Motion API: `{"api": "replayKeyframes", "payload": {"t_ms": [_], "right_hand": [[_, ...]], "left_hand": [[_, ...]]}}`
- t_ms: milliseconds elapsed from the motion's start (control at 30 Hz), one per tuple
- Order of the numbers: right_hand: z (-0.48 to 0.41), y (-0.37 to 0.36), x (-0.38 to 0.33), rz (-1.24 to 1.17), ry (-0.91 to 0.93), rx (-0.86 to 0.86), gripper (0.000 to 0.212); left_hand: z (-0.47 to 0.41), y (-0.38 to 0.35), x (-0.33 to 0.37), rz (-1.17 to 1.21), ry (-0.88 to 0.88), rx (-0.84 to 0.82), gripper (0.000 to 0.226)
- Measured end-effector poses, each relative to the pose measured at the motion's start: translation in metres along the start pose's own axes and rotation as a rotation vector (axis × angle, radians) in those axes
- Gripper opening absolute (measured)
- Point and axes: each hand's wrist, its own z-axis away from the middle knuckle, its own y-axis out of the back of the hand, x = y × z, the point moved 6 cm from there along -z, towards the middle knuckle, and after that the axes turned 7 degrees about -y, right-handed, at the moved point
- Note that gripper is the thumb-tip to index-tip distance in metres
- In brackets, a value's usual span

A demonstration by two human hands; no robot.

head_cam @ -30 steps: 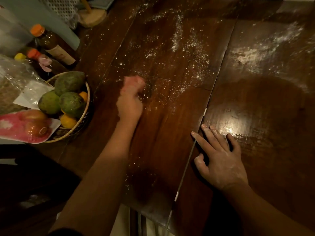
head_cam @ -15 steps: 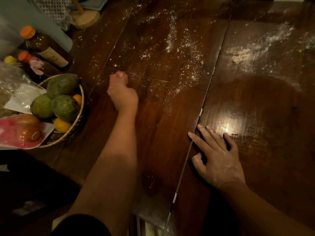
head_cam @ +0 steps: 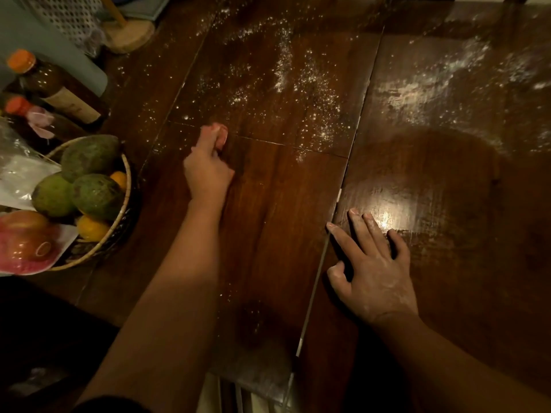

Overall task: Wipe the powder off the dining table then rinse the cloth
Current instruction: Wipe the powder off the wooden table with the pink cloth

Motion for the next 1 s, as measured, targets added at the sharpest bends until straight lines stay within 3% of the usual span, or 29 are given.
{"api": "replayKeyframes", "payload": {"t_ms": [100, 267, 367, 433, 533, 600, 667, 800, 900, 1000], "right_hand": [[0.000, 0.000, 0.001, -0.005, -0.007, 0.010, 0.064], [0.000, 0.000, 0.000, -0.018, -0.021, 0.013, 0.064], [-0.001, 0.000, -0.001, -0.034, -0.021, 0.007, 0.063], [-0.002, 0.000, 0.000, -0.038, -0.024, -0.001, 0.063], [-0.001, 0.000, 0.000, -0.036, -0.023, -0.001, 0.063], [-0.001, 0.000, 0.001, -0.030, -0.024, 0.003, 0.063], [-0.001, 0.001, 0.000, -0.022, -0.027, 0.010, 0.063], [-0.001, 0.002, -0.001, -0.011, -0.030, 0.010, 0.063], [-0.001, 0.002, 0.000, -0.032, -0.032, 0.007, 0.062], [-0.001, 0.002, -0.001, -0.039, -0.031, -0.002, 0.062]], "left_hand": [[0.008, -0.042, 0.058, -0.056, -0.111, -0.022, 0.054], [0.074, -0.078, 0.103, -0.005, -0.636, -0.512, 0.070], [0.072, -0.050, 0.067, 0.098, -0.512, -0.664, 0.071], [0.047, -0.031, 0.043, 0.161, -0.312, -0.514, 0.069], [0.008, -0.026, 0.036, 0.098, -0.045, -0.129, 0.059], [0.010, -0.057, 0.070, -0.027, -0.157, -0.140, 0.060], [0.034, -0.095, 0.110, -0.108, -0.417, -0.300, 0.060], [0.081, -0.103, 0.131, -0.009, -0.704, -0.591, 0.062], [0.074, -0.075, 0.080, 0.181, -0.570, -0.694, 0.065], [0.045, -0.040, 0.032, 0.225, -0.289, -0.468, 0.069]]}}
